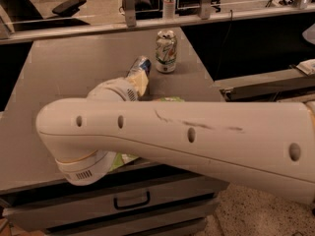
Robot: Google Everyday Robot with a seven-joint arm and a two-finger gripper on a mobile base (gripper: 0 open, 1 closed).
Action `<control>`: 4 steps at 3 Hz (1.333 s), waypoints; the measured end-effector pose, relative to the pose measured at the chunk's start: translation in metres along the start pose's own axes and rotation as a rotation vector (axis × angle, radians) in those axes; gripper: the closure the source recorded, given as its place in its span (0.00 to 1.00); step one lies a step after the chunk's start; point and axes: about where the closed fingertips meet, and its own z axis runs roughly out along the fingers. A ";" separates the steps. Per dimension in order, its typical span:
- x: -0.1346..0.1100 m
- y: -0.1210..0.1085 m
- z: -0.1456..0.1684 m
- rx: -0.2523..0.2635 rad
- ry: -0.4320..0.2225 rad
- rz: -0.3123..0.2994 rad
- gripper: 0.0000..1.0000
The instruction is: Move redbull can near 7up can
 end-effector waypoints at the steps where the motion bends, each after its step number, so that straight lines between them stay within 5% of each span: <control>1: 0.017 -0.005 0.007 0.021 0.026 0.014 0.59; 3: 0.021 -0.004 0.027 0.021 0.023 0.001 0.13; 4: -0.005 -0.006 0.016 0.024 0.021 -0.006 0.00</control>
Offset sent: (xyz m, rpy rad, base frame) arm 0.0236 -0.0165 -0.0373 0.0025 0.0199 -0.0273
